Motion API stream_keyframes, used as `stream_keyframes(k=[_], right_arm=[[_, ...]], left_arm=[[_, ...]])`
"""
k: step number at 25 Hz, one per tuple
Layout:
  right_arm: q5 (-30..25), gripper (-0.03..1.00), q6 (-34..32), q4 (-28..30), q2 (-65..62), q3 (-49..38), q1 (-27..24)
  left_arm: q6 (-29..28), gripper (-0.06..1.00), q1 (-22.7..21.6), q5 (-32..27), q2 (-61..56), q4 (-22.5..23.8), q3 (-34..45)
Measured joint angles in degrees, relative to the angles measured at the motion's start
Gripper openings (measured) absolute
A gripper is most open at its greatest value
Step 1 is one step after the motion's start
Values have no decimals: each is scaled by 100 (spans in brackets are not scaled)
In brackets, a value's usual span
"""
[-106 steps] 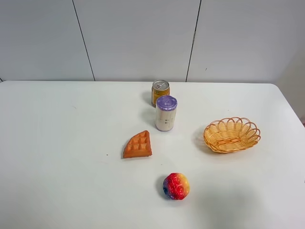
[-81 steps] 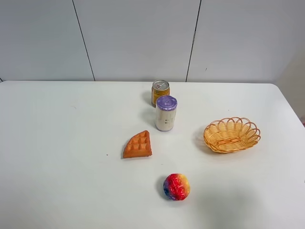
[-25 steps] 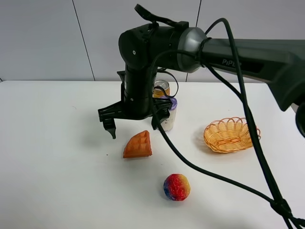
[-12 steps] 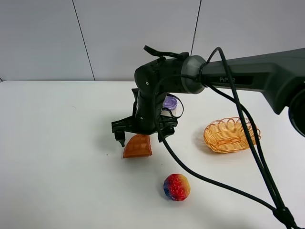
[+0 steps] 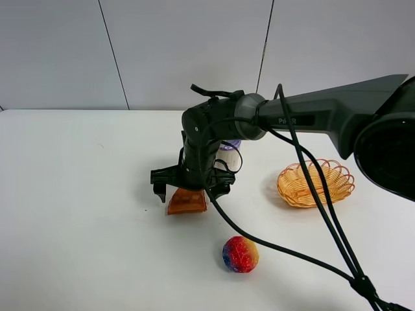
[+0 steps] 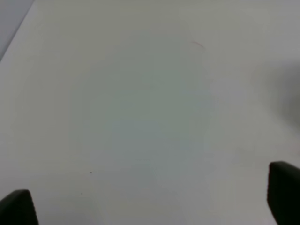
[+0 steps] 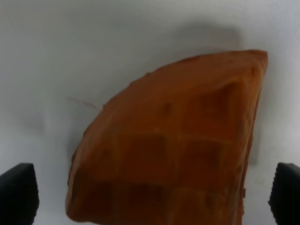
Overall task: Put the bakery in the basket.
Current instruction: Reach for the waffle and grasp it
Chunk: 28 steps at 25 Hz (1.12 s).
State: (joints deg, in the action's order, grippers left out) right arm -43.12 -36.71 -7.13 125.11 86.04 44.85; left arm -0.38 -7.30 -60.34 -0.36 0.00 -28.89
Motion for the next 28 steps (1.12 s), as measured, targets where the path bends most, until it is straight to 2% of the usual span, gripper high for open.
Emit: stream_keyframes(k=[4,10,12,28], right_arm=[[-12,96,-47,0,7,0,0],[-103,66,-120,5,7,0,0],[-153,61,-133,5,7,0,0],[-305,59,30,44,1,0,-1]], left_arm=[[0,99,0,0,0,0,0],[0,99,0,0,0,0,0],[0,99,0,0,0,0,0],[0,99,0,0,0,0,0]])
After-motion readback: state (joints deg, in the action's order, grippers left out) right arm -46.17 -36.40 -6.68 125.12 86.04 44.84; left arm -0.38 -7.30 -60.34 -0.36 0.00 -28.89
